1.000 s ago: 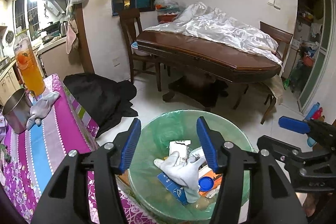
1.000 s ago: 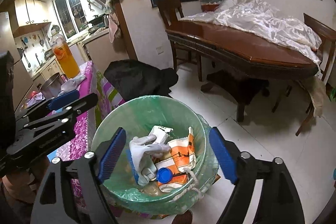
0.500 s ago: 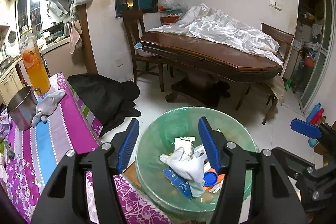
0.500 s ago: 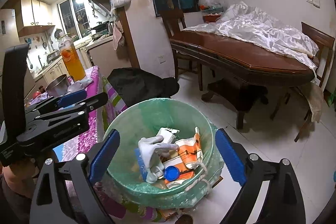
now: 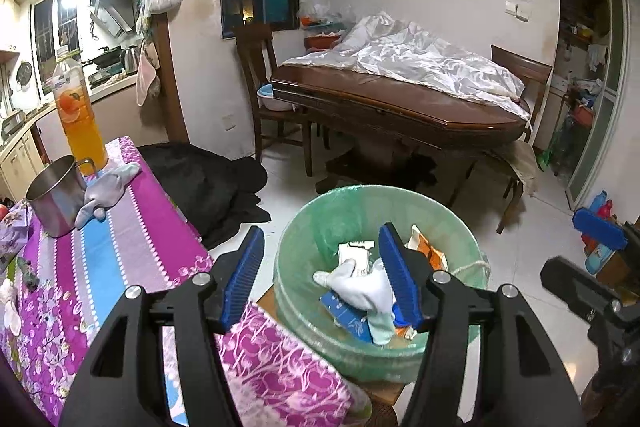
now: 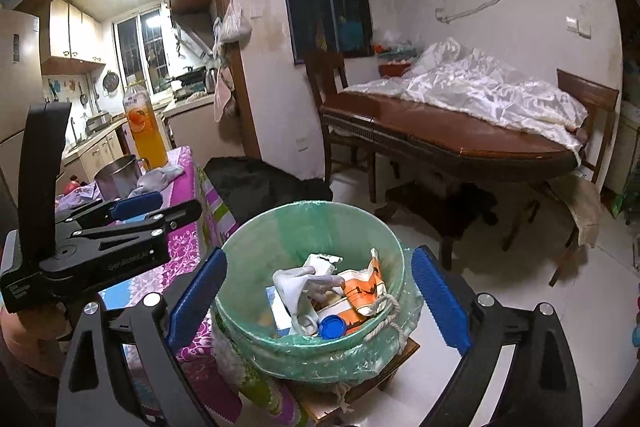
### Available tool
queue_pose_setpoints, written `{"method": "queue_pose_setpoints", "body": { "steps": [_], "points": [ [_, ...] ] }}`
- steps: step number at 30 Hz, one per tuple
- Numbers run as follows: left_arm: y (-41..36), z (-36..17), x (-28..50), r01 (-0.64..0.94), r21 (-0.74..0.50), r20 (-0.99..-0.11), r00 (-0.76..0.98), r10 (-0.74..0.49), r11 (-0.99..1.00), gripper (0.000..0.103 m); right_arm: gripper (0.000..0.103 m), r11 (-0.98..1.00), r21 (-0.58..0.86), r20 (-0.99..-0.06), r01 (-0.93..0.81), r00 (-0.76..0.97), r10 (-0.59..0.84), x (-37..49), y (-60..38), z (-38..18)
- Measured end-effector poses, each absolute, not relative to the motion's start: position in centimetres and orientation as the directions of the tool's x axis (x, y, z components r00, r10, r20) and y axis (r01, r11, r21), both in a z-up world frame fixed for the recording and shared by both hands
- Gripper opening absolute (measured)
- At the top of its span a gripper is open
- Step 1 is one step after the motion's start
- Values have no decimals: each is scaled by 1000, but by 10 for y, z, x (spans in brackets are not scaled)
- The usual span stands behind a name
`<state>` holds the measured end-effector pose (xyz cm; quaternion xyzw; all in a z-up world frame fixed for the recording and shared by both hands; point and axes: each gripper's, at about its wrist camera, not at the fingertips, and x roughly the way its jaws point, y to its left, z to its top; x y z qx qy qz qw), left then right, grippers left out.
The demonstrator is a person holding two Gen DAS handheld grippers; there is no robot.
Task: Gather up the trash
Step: 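Move both open tools back over the table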
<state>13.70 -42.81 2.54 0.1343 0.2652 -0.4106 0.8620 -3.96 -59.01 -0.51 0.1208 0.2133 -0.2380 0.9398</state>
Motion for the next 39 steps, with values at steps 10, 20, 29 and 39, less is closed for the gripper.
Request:
{"method": "queue_pose_setpoints", "body": {
  "steps": [10, 20, 29, 39],
  "points": [
    [-363, 28, 115, 767, 46, -543, 557, -629, 640, 64, 98, 895, 83, -320, 439, 862, -393, -65, -526, 5],
    [-260, 12, 138, 676, 30, -602, 601, -527, 737, 64, 98, 968, 43, -314, 245, 923, -220, -33, -454, 8],
    [-103, 3, 201, 435, -13, -649, 681, -339, 900, 64, 98, 1000, 31, -368, -4, 930, 15, 25, -368, 3],
    [84, -5, 326, 125, 55, -659, 750, -58, 991, 76, 98, 976, 74, -464, -205, 859, 216, 100, -287, -15]
  ]
}}
